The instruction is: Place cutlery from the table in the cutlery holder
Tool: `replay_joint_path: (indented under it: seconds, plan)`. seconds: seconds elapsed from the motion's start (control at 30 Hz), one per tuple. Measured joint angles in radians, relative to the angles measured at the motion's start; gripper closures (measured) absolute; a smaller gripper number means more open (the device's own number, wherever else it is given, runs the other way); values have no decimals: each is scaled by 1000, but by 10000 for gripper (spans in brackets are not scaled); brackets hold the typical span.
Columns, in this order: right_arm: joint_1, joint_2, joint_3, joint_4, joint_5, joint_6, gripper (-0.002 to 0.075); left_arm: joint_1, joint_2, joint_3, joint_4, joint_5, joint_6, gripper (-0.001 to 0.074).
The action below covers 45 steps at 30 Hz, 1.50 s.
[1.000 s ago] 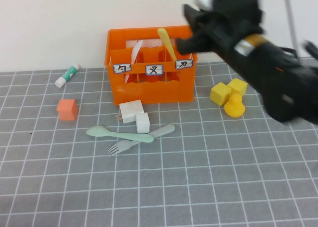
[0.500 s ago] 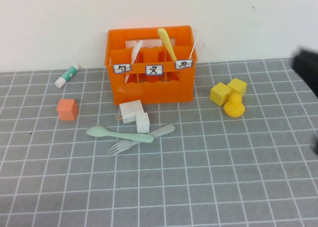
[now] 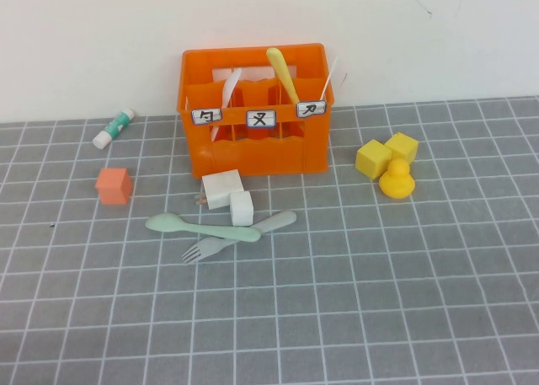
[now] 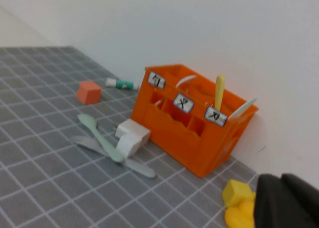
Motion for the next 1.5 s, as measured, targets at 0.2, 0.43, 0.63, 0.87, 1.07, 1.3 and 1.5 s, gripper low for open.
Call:
replay_joint_path:
  seconds: [0.2,0.43,0.63,0.87,1.07,1.3,1.5]
  plan:
    - [-12,-2,82,2,-28,0,728,0,0,0,0,0,0,736]
    - [-272,-65,203,21,-44,0,728,0,0,0,0,0,0,736]
    - [-555,-233,287,-43,-9,65,728,0,0,0,0,0,0,736]
    - [-654,-357,363,-189,84,376,729,0,0,0,0,0,0,736]
    - [-654,-395,363,-212,193,447,729,0,0,0,0,0,-2,736]
    - [-654,-417,363,-233,263,476,729,0,0,0,0,0,-2,736]
    - [-654,-417,363,-233,263,476,729,0,0,0,0,0,-2,736]
